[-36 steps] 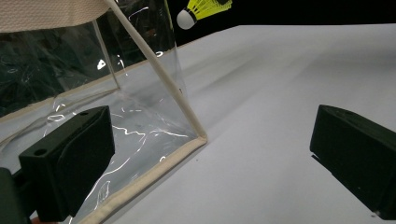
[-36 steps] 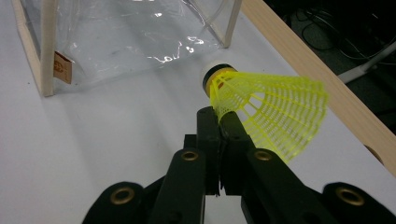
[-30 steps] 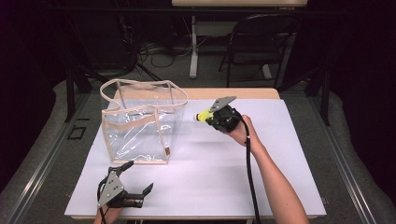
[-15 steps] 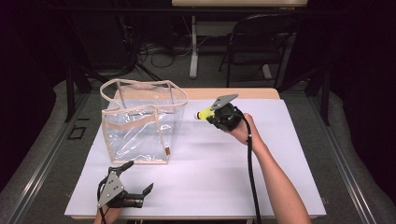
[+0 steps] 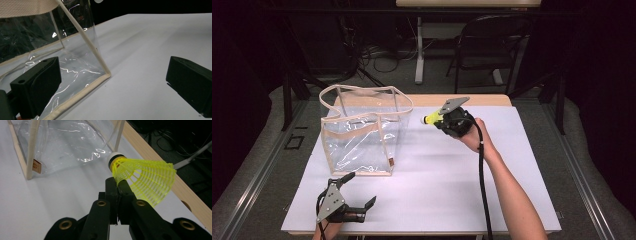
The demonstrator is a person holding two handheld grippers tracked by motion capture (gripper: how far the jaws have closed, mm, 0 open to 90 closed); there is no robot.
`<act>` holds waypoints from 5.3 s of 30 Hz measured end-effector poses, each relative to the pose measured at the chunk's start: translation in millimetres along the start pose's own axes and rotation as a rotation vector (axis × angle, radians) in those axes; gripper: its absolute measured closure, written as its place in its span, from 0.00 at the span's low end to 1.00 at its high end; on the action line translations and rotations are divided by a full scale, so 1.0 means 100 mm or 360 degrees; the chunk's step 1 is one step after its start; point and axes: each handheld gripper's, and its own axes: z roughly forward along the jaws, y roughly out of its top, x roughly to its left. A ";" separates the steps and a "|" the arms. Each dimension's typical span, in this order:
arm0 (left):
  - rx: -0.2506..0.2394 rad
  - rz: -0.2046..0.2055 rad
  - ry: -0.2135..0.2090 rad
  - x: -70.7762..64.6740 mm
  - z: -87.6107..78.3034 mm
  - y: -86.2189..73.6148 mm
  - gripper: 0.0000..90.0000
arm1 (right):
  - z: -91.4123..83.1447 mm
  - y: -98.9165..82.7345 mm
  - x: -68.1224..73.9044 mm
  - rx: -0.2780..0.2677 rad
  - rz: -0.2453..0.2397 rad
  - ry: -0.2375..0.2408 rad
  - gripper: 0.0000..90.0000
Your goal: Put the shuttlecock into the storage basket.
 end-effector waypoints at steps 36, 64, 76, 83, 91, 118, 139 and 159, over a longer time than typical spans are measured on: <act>-0.0002 0.0011 -0.0003 0.00 0.00 0.01 0.00 | -0.19 0.20 -0.05 -0.0059 0.0017 -0.0057 0.99; -0.0002 0.0010 0.0002 0.00 -0.01 0.01 0.00 | -0.36 0.38 -0.08 -0.0094 0.0008 -0.0118 0.99; -0.0002 0.0011 0.0002 0.00 -0.01 0.01 0.00 | -0.42 0.45 -0.08 -0.0108 0.0000 -0.0135 0.99; -0.0002 0.0012 -0.0001 0.00 -0.01 0.01 0.00 | -0.45 0.49 -0.08 -0.0116 -0.0007 -0.0147 0.99; -0.0006 0.0007 -0.0002 0.00 0.00 0.00 0.00 | -0.48 0.53 -0.08 -0.0126 -0.0007 -0.0155 0.99; -0.0002 0.0010 0.0001 0.00 -0.01 0.01 0.00 | -0.57 0.67 -0.04 -0.0174 -0.0043 -0.0174 0.99; -0.0007 0.0008 -0.0002 0.00 -0.01 0.01 0.00 | -0.57 0.76 0.03 -0.0217 -0.0069 -0.0164 0.99; -0.0008 0.0006 -0.0003 0.00 -0.01 0.01 0.00 | -0.52 0.82 0.10 -0.0246 -0.0092 -0.0150 0.99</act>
